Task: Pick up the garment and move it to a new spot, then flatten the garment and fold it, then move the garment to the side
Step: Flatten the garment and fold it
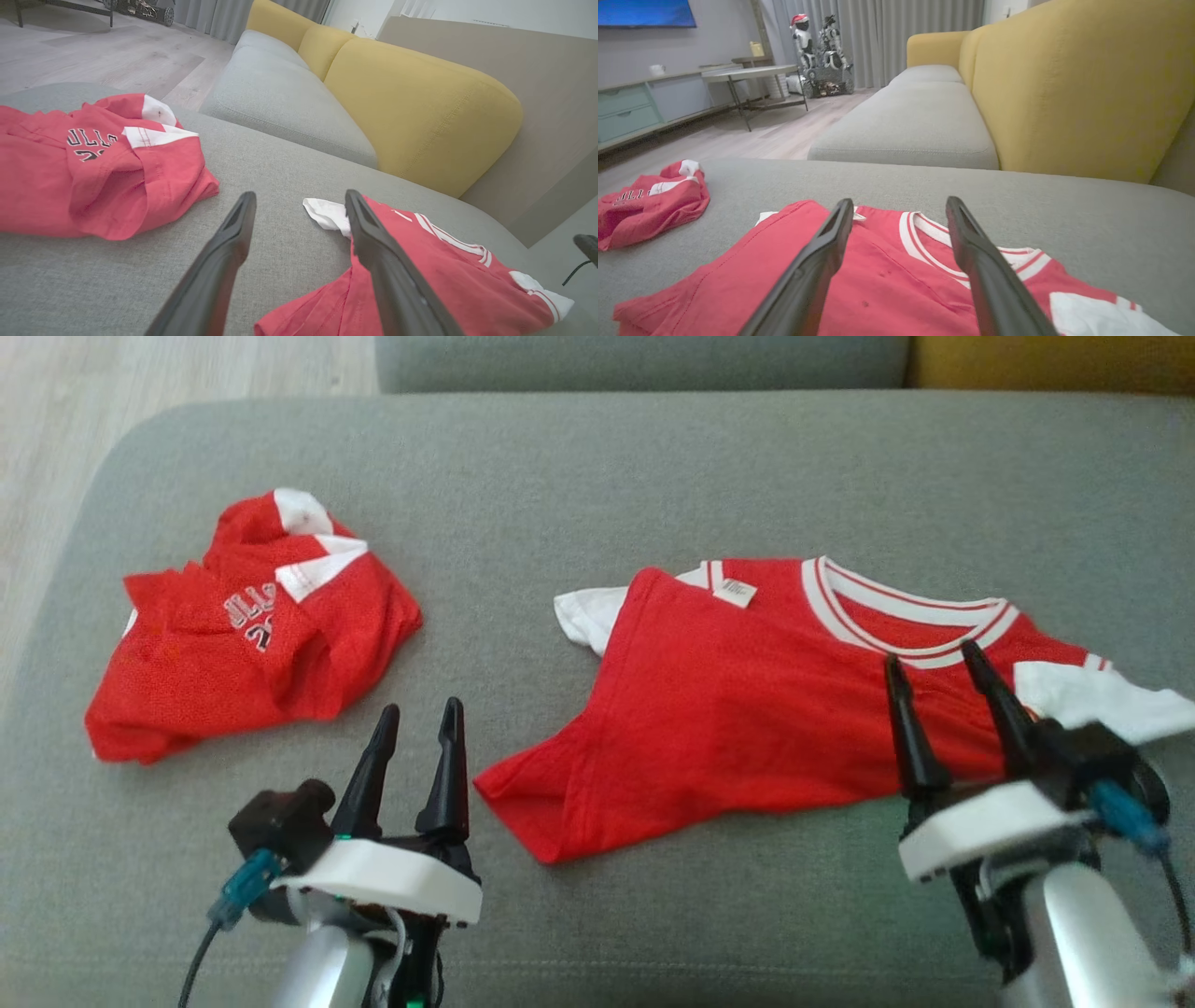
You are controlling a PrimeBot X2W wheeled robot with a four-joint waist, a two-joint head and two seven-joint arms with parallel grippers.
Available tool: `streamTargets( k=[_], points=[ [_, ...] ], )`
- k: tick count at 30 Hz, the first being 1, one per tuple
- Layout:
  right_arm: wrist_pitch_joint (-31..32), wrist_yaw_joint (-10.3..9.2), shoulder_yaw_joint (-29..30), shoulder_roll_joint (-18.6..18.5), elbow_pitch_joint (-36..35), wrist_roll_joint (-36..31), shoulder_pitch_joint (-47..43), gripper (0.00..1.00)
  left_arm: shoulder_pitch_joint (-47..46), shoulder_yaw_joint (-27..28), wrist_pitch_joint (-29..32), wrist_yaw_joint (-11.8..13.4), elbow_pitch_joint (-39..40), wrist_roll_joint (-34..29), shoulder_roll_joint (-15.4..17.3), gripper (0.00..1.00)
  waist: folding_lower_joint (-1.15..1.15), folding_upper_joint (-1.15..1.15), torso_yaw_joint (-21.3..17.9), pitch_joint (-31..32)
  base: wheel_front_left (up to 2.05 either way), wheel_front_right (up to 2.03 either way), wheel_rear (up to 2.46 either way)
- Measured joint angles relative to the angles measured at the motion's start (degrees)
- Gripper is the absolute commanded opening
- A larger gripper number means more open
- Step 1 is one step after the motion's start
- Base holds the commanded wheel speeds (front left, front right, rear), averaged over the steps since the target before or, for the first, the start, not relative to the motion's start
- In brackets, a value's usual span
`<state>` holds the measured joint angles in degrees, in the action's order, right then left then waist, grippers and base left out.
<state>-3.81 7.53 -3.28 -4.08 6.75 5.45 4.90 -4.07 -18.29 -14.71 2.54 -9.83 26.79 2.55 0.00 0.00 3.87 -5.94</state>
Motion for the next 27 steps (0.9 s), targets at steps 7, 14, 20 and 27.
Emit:
streamTargets(
  k=[7, 14, 20, 27],
  points=[
    [6.67, 0.00, -4.66, -6.55, 7.08, 2.66, 12.39, 1.00, -2.47, -1.40, 0.00, -0.03, -0.10, 0.47, -0.01, 1.00, 0.00, 0.00, 2.56, -2.83, 0.00, 0.00, 0.00],
    [12.84, 0.00, -15.10, -9.95, 12.69, 13.33, 21.82, 1.00, -3.99, -2.26, 0.00, 0.00, -0.40, 1.74, -0.02, 1.00, 0.00, 0.00, 6.34, -5.08, 0.00, 0.00, 0.00],
    [16.00, 0.00, -20.07, -11.59, 18.22, 17.51, 25.47, 1.00, -4.69, -2.99, 0.00, 0.01, -0.44, 2.23, -0.04, 1.00, 0.00, 0.00, 8.67, -6.28, 0.00, 0.00, 0.00],
    [17.23, 0.00, -24.32, -12.28, 27.21, 19.44, 30.28, 1.00, -4.80, -3.47, 0.00, 0.09, -0.49, 2.65, -0.05, 1.00, 0.00, 0.00, 11.71, -7.04, 0.00, 0.00, 0.00]
  ],
)
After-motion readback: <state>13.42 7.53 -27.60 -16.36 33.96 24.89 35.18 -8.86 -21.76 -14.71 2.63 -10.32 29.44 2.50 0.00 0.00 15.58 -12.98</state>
